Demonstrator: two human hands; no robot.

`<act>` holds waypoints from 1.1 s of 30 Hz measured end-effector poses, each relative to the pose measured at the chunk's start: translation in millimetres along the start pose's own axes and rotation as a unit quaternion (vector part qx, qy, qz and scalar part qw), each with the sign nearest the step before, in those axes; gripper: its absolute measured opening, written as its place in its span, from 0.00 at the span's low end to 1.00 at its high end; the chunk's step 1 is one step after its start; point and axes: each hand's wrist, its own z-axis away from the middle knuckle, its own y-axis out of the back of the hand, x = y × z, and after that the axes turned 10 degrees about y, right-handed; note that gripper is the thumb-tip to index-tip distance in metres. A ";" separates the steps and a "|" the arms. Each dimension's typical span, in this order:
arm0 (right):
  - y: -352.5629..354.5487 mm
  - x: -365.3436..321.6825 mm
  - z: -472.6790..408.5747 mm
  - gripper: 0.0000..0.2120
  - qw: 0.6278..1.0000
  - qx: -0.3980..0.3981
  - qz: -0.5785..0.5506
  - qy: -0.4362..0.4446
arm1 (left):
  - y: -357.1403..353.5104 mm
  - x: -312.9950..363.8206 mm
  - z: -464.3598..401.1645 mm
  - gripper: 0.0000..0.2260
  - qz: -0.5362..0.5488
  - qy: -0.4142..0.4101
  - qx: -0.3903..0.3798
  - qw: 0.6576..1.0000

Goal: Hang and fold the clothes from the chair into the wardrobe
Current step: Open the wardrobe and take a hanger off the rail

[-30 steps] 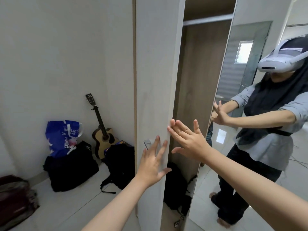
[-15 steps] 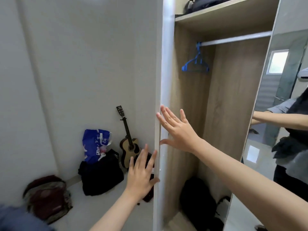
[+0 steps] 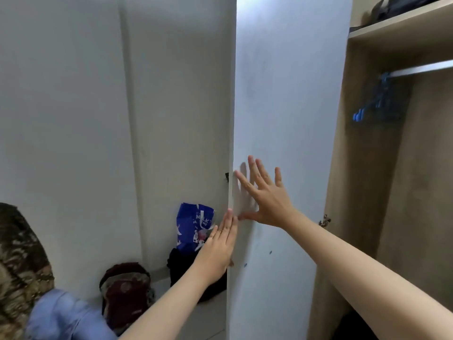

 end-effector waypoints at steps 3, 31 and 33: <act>-25.6 9.0 -30.0 0.57 1.000 0.010 -0.027 0.001 | -15.4 -30.3 -21.4 0.57 0.008 -0.006 0.028 1.000; -118.5 58.1 -86.2 0.36 0.974 0.213 -0.014 0.080 | -62.6 -88.7 -98.6 0.49 0.109 0.019 0.138 0.984; -106.5 62.1 -78.7 0.33 0.974 0.218 -0.009 0.066 | -47.0 -71.7 -103.8 0.42 0.136 0.003 0.164 0.977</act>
